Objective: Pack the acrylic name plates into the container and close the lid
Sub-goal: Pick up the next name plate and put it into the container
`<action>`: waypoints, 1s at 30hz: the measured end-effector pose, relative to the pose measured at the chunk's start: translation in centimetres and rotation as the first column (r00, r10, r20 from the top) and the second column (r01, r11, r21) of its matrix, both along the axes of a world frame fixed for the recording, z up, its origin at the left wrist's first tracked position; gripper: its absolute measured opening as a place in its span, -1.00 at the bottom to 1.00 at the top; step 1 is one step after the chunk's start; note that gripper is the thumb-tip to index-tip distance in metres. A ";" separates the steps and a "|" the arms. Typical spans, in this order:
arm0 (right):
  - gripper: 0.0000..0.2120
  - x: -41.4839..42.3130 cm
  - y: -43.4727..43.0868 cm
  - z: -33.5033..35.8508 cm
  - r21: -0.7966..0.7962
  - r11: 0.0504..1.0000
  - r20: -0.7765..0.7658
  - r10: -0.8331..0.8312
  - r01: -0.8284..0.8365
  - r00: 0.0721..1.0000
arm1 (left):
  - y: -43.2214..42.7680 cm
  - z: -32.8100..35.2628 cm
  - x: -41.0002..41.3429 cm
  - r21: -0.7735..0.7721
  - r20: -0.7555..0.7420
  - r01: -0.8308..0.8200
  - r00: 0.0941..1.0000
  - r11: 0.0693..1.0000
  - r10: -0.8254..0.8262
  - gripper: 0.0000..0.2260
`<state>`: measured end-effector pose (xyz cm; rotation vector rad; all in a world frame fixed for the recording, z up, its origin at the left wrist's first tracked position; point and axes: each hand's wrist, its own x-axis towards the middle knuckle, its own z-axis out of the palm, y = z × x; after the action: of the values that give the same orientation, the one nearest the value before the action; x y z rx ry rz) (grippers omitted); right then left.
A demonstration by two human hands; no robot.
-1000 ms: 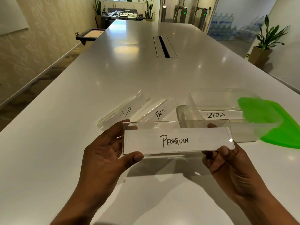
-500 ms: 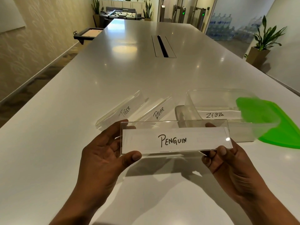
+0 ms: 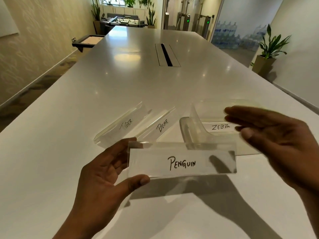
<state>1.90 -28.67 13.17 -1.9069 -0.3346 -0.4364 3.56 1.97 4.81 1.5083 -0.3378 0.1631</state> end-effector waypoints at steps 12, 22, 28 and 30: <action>-0.59 -0.1 3.0 1.5 -0.527 0.809 -0.245 0.148 -0.260 0.958 | -1.5 -0.3 -0.1 0.102 0.185 0.044 0.981 0.994 -0.062 -0.35; -0.67 0.5 2.1 2.4 -0.503 0.846 -0.174 0.100 -0.176 0.980 | -1.0 -0.3 0.8 0.311 0.226 0.000 0.971 0.950 -0.074 -0.15; -0.65 2.8 -1.2 5.4 -0.509 0.859 -0.080 0.019 -0.057 0.997 | -0.6 -4.2 1.3 0.594 0.085 -0.030 0.996 0.804 -0.025 -0.28; -0.65 4.3 -2.6 6.1 -0.497 0.867 -0.099 -0.034 -0.019 0.995 | -0.6 -5.4 1.7 0.768 0.224 -0.110 0.969 0.630 -0.103 -0.29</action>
<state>6.21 -31.23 19.23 -2.4284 -0.3982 -0.2656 5.29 1.41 -0.61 2.3750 -0.6688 0.2261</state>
